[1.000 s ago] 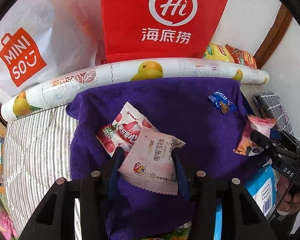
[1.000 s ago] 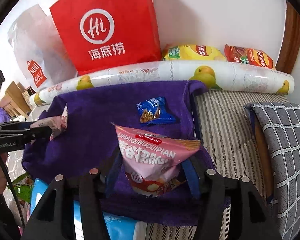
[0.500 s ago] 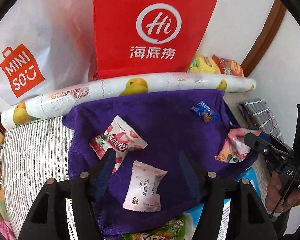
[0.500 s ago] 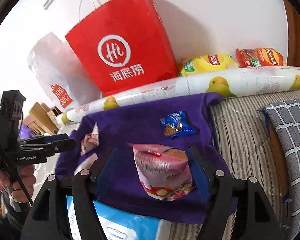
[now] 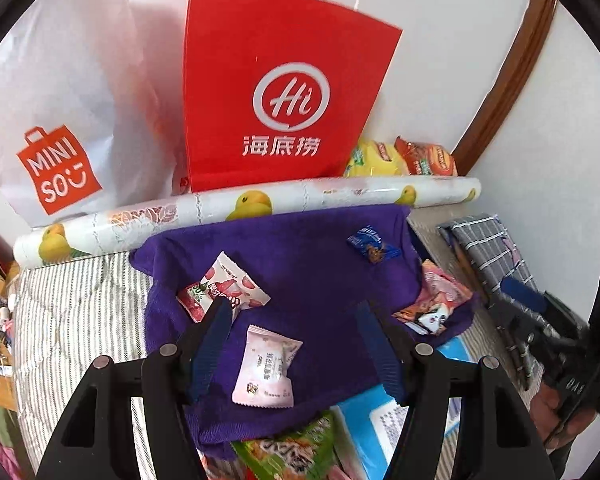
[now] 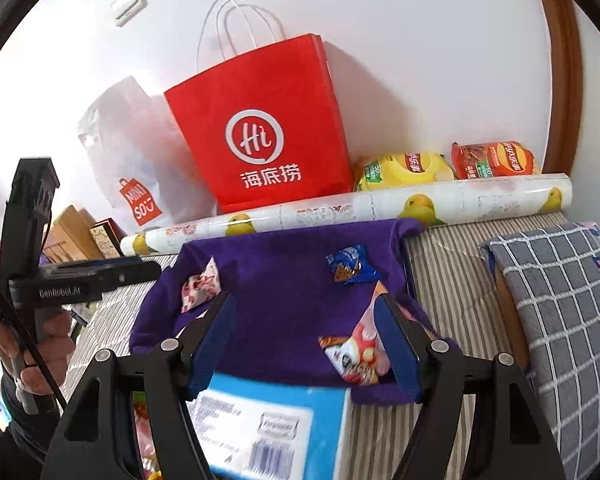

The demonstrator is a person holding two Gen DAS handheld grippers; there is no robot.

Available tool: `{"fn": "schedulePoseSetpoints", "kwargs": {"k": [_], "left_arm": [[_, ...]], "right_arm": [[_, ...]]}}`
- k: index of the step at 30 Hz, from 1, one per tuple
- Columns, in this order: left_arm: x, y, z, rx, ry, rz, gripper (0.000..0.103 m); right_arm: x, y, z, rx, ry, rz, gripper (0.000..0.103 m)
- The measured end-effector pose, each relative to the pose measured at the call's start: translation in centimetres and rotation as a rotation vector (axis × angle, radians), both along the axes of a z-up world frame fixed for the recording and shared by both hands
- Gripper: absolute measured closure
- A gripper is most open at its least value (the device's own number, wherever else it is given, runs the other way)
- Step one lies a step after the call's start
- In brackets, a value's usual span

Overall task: Organize snacks
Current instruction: 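Withdraw both tools from the towel back toward the snack pile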

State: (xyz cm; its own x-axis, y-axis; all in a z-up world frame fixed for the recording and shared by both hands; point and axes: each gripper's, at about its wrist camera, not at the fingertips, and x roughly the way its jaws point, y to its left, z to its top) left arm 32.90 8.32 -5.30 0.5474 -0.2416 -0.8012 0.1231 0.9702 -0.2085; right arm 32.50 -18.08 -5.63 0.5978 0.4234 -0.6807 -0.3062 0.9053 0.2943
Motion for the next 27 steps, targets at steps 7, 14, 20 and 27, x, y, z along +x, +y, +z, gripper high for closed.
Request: {"fn": "schedulePoseSetpoints", "kwargs": {"k": [7, 14, 20, 27], "left_arm": [[-3.2, 0.2, 2.4, -0.066, -0.043, -0.001, 0.037], [-7.8, 1.4, 2.3, -0.065, -0.029, 0.031, 0.037], [-11.6, 3.5, 1.7, -0.054, -0.013, 0.080, 0.037], [-15.5, 5.8, -0.2, -0.058, 0.014, 0.114, 0.037]], "right_arm": [[-4.2, -0.4, 1.5, -0.024, 0.019, -0.007, 0.032], [-9.2, -0.4, 1.1, -0.038, 0.057, -0.001, 0.032], [-12.6, 1.8, -1.4, -0.064, 0.106, 0.046, 0.032], [-15.0, 5.3, -3.6, -0.043, 0.135, 0.161, 0.033]]}}
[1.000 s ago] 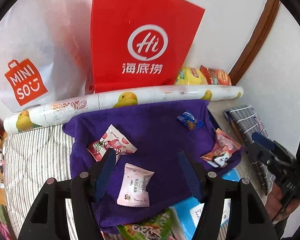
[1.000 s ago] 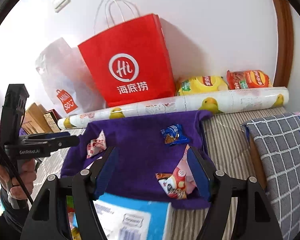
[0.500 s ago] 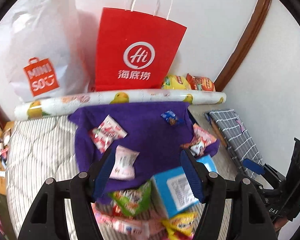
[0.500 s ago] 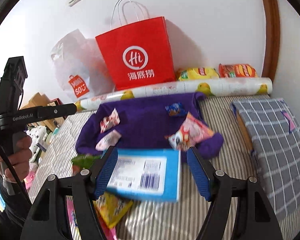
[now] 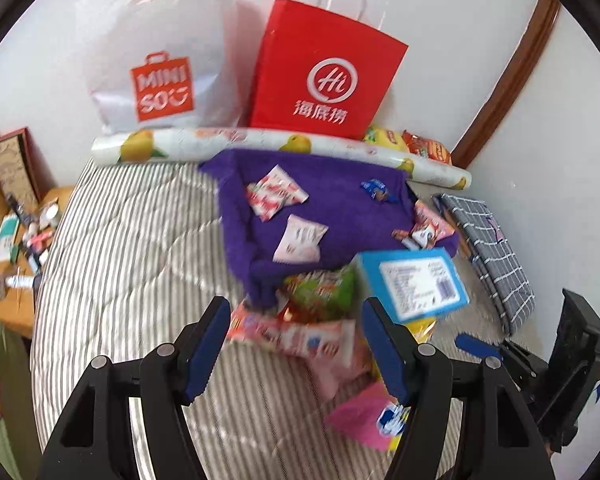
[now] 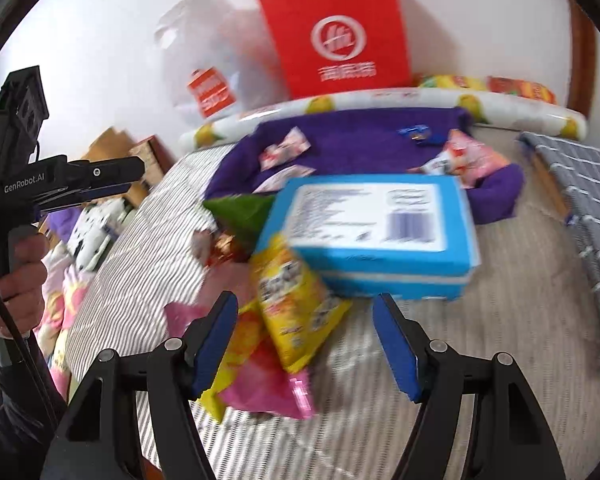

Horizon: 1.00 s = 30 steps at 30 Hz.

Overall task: Organize snacks
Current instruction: 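Withdraw both tools from the towel back toward the snack pile, then grasp the yellow chip bag with the right tool while the left tool grasps the pink Toy Story candy stick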

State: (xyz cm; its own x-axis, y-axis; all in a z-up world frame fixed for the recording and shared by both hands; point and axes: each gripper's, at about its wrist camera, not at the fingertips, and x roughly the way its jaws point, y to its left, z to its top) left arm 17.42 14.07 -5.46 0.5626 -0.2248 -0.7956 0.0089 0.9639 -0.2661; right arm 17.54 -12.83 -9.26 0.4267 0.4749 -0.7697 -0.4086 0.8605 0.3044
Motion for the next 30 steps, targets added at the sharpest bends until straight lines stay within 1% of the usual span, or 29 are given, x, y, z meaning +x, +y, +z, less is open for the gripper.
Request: {"fn": "schedulePoseSetpoints", "kwargs": {"k": [3, 8, 12, 13, 14, 15, 20, 23, 25, 27, 30], "left_arm": [[-1.7, 0.9, -1.1, -0.007, 0.003, 0.010, 0.037], [-3.9, 2.1, -3.1, -0.021, 0.036, 0.027, 0.037], [-4.7, 2.5, -4.0, -0.017, 0.059, 0.034, 0.037], [-4.8, 2.6, -4.1, -0.019, 0.061, 0.035, 0.037], [-4.9, 2.5, -4.1, -0.021, 0.061, 0.032, 0.037], [-5.0, 2.4, -4.1, -0.020, 0.059, 0.029, 0.037], [-4.8, 1.5, -4.2, -0.017, 0.055, 0.010, 0.037], [-4.4, 0.6, -4.7, -0.015, 0.063, 0.000, 0.037], [-3.8, 0.3, -4.9, -0.039, 0.065, 0.014, 0.037], [-3.3, 0.4, -4.9, -0.077, 0.054, 0.038, 0.037], [-2.1, 0.4, -5.1, -0.085, 0.052, 0.058, 0.037]], "right_arm": [[-0.1, 1.3, -0.7, -0.032, -0.003, 0.009, 0.033], [0.7, 2.4, -3.1, -0.059, 0.039, -0.016, 0.033], [1.2, 2.9, -3.8, 0.011, 0.063, -0.008, 0.033], [1.4, 3.1, -3.8, 0.009, 0.058, -0.012, 0.035], [1.5, 3.3, -3.8, -0.001, 0.051, -0.017, 0.044], [1.5, 3.5, -3.8, -0.016, 0.047, -0.019, 0.047], [0.9, 3.4, -3.3, -0.021, 0.011, -0.009, 0.059], [0.1, 2.1, -2.4, 0.013, 0.001, -0.023, 0.060], [-0.4, 1.2, -1.8, 0.040, -0.010, -0.030, 0.060], [-1.0, 0.3, -1.3, 0.042, -0.029, -0.042, 0.060], [-1.8, -1.3, -0.7, 0.033, -0.056, -0.057, 0.060]]}}
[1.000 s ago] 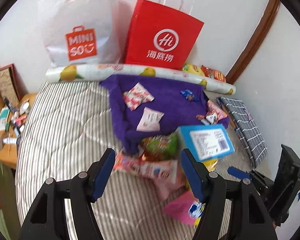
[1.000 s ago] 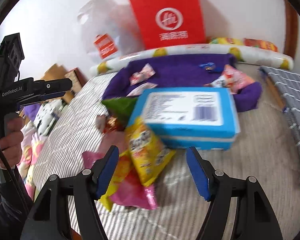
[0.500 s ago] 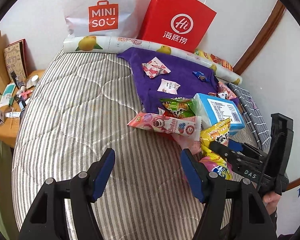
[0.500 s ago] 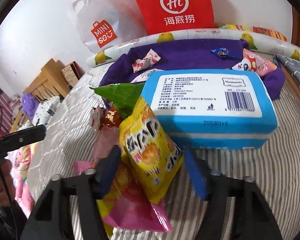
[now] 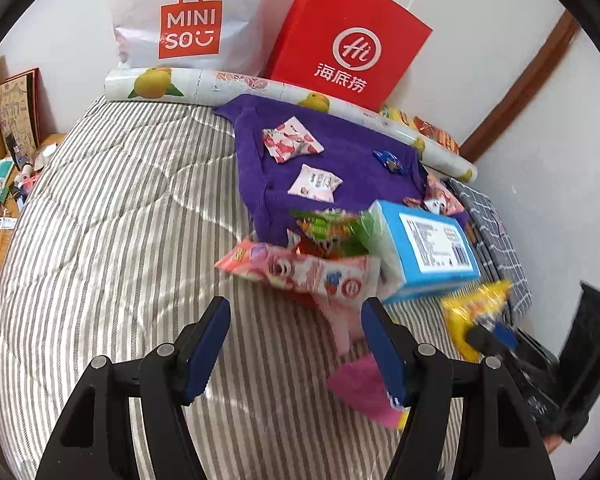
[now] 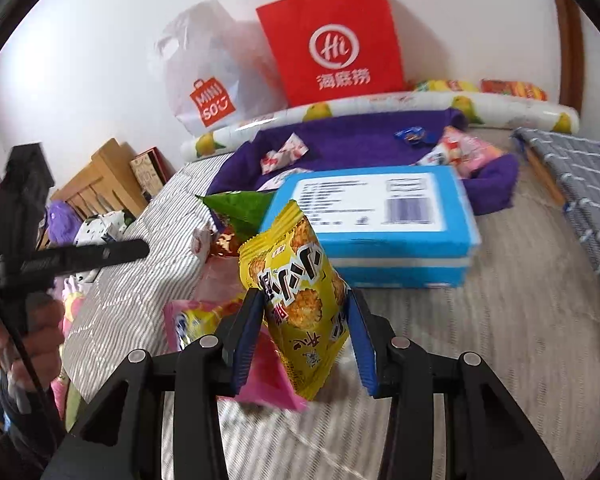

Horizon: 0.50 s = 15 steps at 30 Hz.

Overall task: Organize snacks
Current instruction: 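Grasp the yellow chip bag with the right tool while the left tool grasps the pink Toy Story candy stick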

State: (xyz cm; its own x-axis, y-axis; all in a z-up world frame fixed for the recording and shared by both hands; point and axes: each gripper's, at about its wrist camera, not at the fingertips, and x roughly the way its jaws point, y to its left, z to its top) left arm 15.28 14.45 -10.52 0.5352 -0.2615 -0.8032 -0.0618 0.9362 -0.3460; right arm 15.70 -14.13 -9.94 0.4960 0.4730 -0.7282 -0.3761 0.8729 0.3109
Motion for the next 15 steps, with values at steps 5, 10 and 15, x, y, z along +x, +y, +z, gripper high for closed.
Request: {"fn": "schedulePoseSetpoints", "kwargs": {"k": [5, 10, 15], "left_arm": [[2.2, 0.4, -0.9, -0.035, 0.029, 0.036, 0.037], [4.4, 1.2, -3.0, -0.086, 0.109, 0.110, 0.037], [6.0, 0.9, -4.3, -0.086, 0.162, 0.127, 0.037]], "right_arm": [[-0.4, -3.4, -0.3, -0.039, -0.011, -0.057, 0.060], [-0.1, -6.1, -1.7, -0.078, 0.003, -0.117, 0.060], [0.1, -7.9, -2.9, -0.088, 0.022, -0.154, 0.060]]}}
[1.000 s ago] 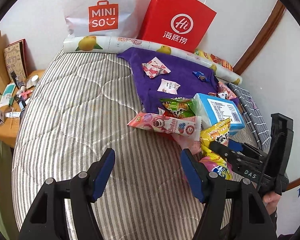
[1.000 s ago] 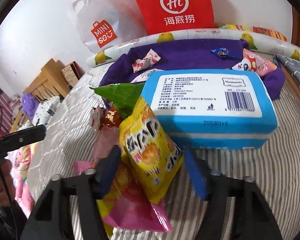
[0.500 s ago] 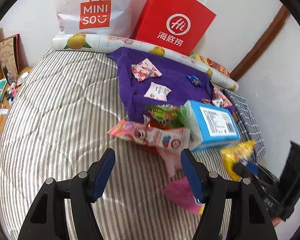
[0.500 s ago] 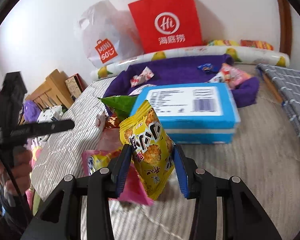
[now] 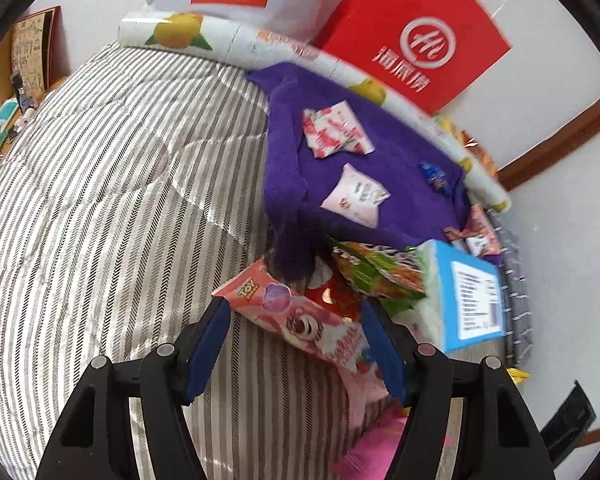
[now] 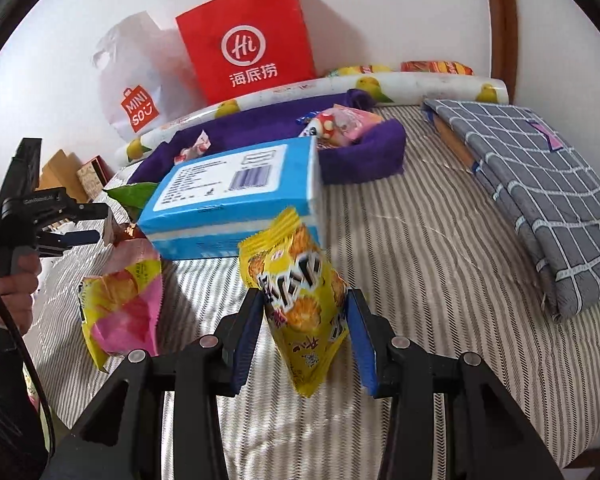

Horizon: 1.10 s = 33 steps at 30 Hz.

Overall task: Organize snacks
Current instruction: 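Grasp the yellow chip bag with the right tool while the left tool grasps the pink Toy Story candy stick, then carry the yellow chip bag and pink candy stick over the purple towel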

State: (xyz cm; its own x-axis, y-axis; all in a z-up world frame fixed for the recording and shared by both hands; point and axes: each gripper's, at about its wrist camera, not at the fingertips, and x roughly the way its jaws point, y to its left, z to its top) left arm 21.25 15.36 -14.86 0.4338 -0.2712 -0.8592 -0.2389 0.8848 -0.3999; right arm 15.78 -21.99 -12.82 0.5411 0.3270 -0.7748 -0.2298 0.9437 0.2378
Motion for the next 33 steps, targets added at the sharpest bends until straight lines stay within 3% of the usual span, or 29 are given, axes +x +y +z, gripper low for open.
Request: {"fn": "schedulePoseSetpoints", "kwargs": {"k": [3, 4, 5, 7, 10, 20, 25, 29, 33], "left_arm": [[0.7, -0.5, -1.2, -0.016, 0.053, -0.007, 0.040], [0.8, -0.8, -1.6, -0.007, 0.082, -0.009, 0.052], [0.7, -0.9, -1.6, 0.011, 0.078, -0.008, 0.052], [0.2, -1.3, -1.3, 0.015, 0.066, -0.028, 0.067], [-0.9, -1.6, -1.0, 0.040, 0.069, -0.061, 0.079], [-5.1, -1.8, -0.4, 0.337, 0.072, -0.096, 0.080], [-6.4, -2.7, -0.9, 0.425, 0.024, -0.113, 0.074], [-6.7, -2.6, -0.8, 0.425, -0.008, -0.087, 0.073], [-7.1, -2.4, -0.8, 0.401, -0.025, -0.089, 0.082]], "right_arm": [[0.2, -0.2, -0.1, 0.019, 0.001, 0.002, 0.060], [0.3, -0.1, -0.1, 0.016, 0.000, 0.005, 0.060], [0.2, 0.0, -0.1, 0.009, -0.004, 0.007, 0.060], [0.1, 0.2, -0.2, -0.006, -0.011, 0.013, 0.060], [-0.2, 0.4, -0.2, -0.011, -0.015, 0.016, 0.060], [-1.1, 0.1, 0.3, 0.017, -0.017, 0.018, 0.060], [-1.2, 0.5, 0.4, 0.005, -0.016, 0.030, 0.062], [-0.9, 0.7, 0.3, -0.001, -0.021, 0.040, 0.062], [-0.4, 1.2, -0.2, -0.019, -0.017, 0.054, 0.058]]}}
